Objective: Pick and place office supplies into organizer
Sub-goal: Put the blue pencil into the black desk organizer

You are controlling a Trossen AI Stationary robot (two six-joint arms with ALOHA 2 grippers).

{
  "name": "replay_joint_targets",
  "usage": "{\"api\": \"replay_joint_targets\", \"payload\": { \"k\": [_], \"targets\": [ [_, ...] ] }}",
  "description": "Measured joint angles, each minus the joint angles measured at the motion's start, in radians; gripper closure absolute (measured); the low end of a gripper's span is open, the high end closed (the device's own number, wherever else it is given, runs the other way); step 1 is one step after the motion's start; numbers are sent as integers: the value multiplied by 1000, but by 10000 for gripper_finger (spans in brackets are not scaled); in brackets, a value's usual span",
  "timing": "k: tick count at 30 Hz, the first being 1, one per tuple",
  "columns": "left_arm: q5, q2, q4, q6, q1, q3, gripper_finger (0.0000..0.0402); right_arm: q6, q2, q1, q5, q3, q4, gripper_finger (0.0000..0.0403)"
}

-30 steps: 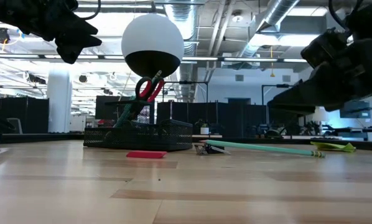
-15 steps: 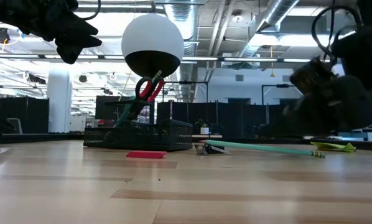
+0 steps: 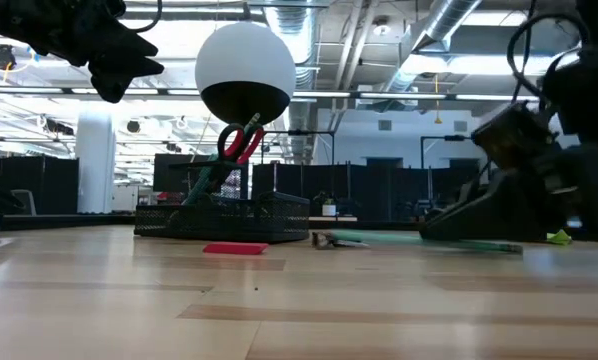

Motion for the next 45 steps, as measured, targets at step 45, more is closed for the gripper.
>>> {"api": "replay_joint_targets", "payload": {
  "k": [45],
  "targets": [
    [1,0,-1,-22,0,0,269,-163,116,-163,-255,112,-35,284]
  ]
}}
